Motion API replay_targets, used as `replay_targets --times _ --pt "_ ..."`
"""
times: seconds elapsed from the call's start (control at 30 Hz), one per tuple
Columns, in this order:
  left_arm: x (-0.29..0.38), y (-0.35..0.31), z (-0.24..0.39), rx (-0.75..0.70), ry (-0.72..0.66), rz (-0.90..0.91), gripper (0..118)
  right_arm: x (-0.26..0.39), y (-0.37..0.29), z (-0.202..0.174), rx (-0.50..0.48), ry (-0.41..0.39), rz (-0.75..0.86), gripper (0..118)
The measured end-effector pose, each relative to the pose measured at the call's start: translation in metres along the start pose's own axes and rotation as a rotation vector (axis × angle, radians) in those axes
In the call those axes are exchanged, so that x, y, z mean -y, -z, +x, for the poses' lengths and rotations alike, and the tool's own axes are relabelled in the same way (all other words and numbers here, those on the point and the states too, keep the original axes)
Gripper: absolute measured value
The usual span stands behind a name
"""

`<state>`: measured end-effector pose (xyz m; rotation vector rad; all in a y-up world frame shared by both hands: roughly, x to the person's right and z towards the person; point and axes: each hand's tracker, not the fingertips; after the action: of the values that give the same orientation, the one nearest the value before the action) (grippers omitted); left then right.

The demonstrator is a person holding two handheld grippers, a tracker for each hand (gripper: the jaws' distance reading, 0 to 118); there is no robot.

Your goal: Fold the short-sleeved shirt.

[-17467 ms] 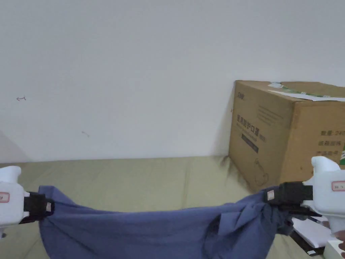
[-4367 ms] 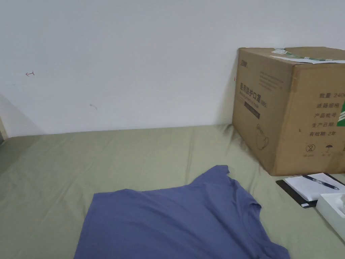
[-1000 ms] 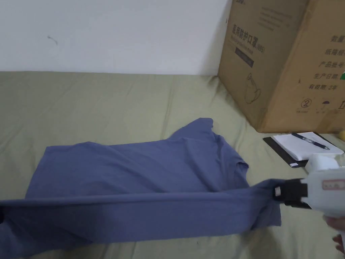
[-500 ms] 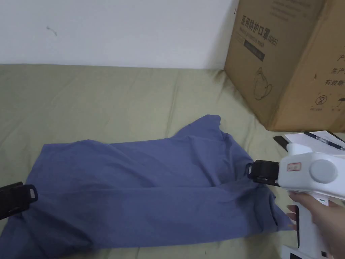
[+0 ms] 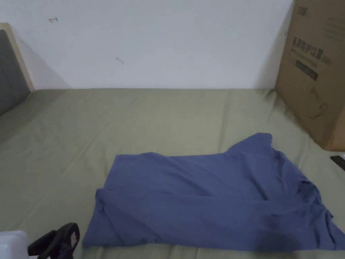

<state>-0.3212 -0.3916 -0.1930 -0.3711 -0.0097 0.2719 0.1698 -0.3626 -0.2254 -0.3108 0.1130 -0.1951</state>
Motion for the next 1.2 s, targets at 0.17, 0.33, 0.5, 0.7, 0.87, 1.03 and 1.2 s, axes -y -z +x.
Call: replay_targets --times 0.17,0.33,0.5,0.7,0.87,1.03,1.2 --pt "-0.048 0.049 -0.021 -0.029 -0.003 -0.237 0 -0.001 0.006 -0.009 0.003 -0.013 -0.063 0" --pt "-0.037 0.169 -0.051 -0.041 -0.052 -0.756 64 -0.003 0.013 -0.014 -0.046 -0.051 -0.104 0" --pt "-0.007 0.222 -0.063 -0.194 0.032 -0.764 113 0.007 0.023 -0.019 -0.054 -0.066 -0.157 0" --pt "0.002 0.232 -0.059 -0.219 0.086 -0.852 114 0.021 0.040 -0.021 -0.053 -0.093 -0.225 0" --pt "-0.016 0.203 -0.042 -0.166 0.165 -0.722 15 0.019 0.046 -0.005 -0.054 -0.038 -0.205 0" --pt "-0.023 0.200 -0.051 -0.093 0.062 -0.741 3 -0.009 0.079 0.050 -0.003 0.107 -0.244 0" --pt "-0.037 0.188 -0.035 -0.091 0.104 -0.685 3 -0.020 0.165 0.122 -0.017 0.346 -0.627 17"
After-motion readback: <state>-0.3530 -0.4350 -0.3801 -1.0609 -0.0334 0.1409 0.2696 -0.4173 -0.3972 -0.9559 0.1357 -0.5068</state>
